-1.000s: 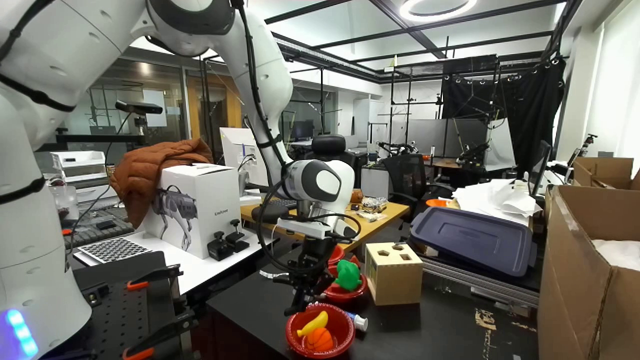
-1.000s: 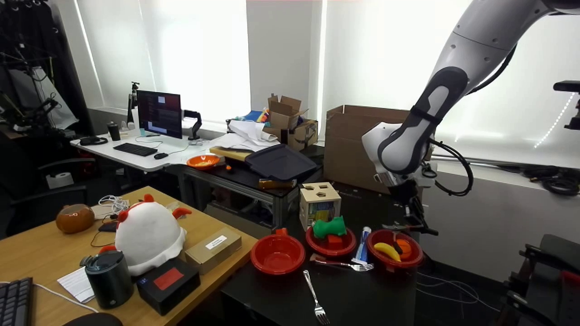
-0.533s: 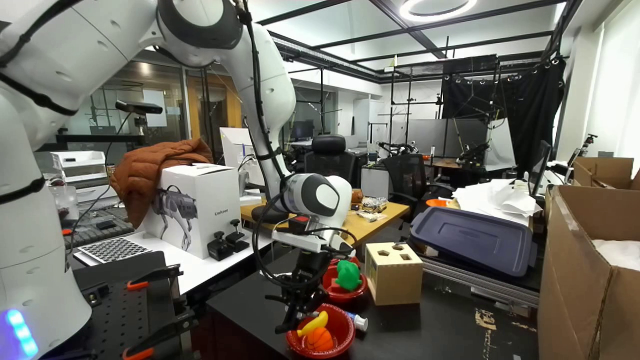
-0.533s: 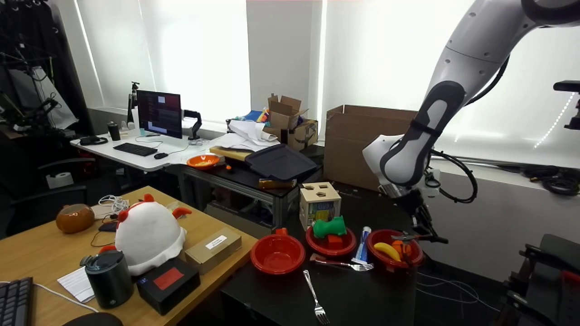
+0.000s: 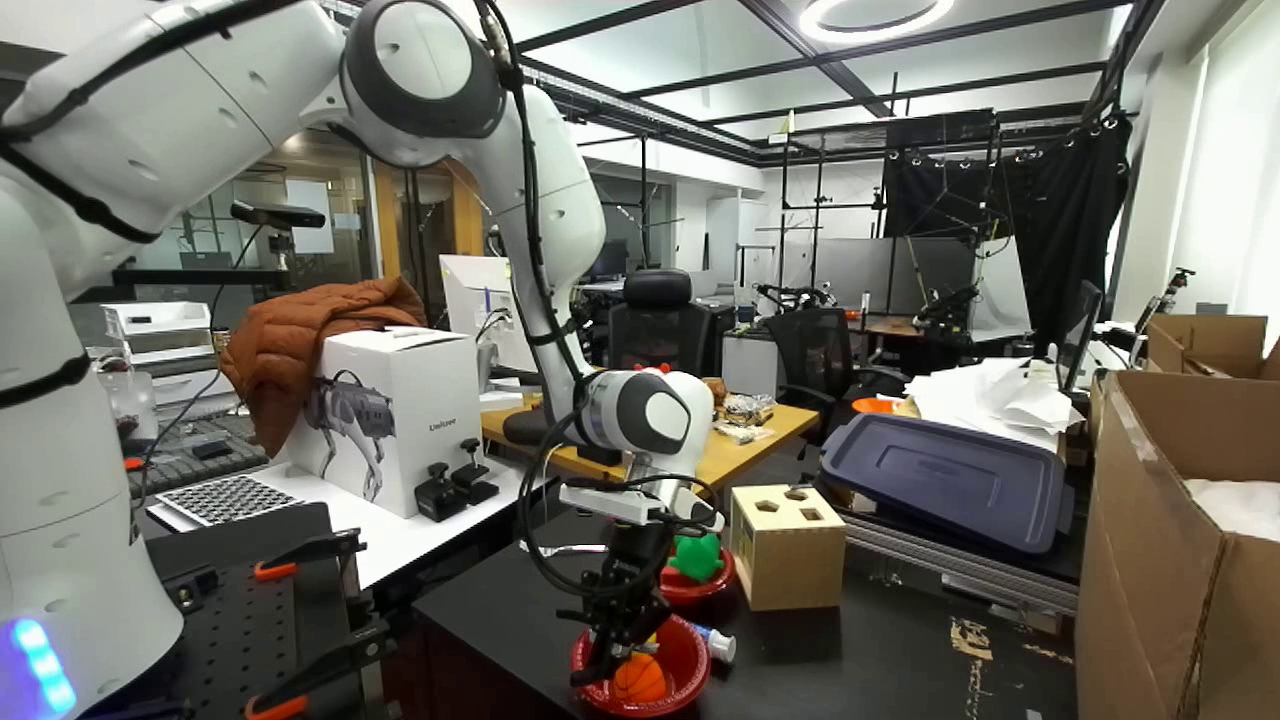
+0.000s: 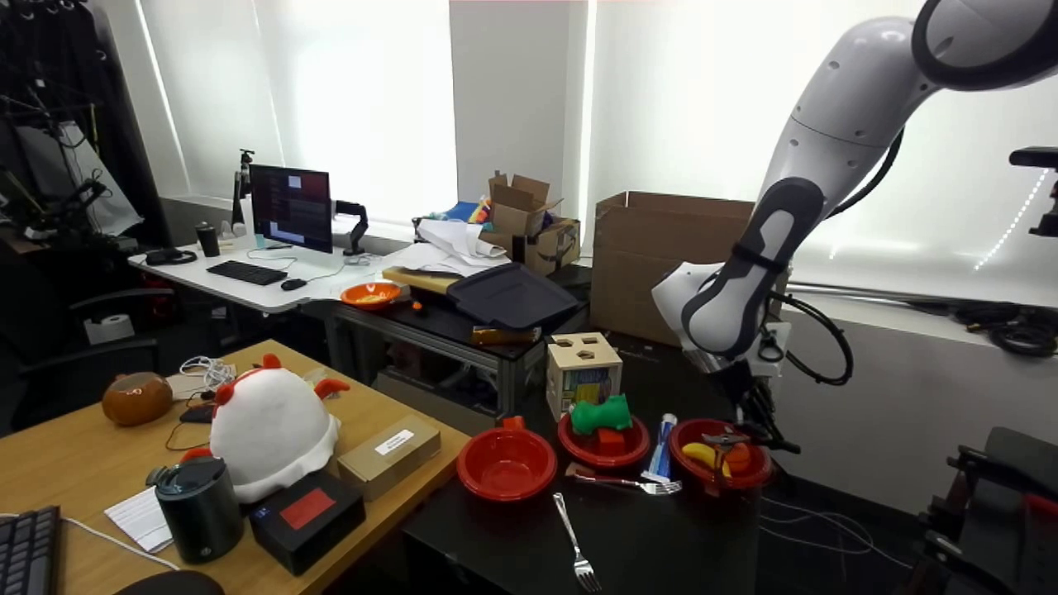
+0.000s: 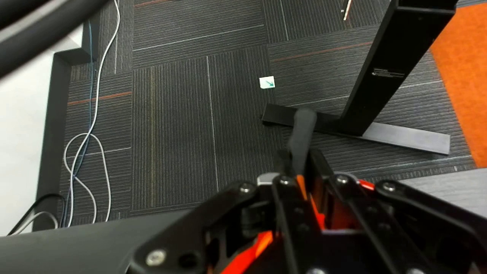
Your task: Put the pliers inside the bowl
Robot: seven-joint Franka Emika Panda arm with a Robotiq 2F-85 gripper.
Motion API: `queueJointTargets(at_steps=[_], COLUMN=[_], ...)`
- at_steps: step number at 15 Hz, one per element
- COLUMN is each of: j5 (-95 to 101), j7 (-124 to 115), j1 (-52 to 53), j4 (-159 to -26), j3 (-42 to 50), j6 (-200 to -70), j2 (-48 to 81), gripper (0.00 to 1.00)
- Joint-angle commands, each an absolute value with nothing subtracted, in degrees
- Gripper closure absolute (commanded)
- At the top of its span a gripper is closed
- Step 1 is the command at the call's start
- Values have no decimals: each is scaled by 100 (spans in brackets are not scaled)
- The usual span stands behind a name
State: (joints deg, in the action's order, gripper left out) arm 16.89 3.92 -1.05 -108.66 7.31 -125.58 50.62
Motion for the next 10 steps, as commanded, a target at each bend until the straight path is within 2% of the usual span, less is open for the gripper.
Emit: queueJointTargets(at_steps=[1,10], j5=[1590,1547], j7=[320,571], j1=[-225,-323], j4=[-10667,-10427], j3=[729,558], j6=[-12547,-12433], j2=[5049,5115], gripper=[96,96])
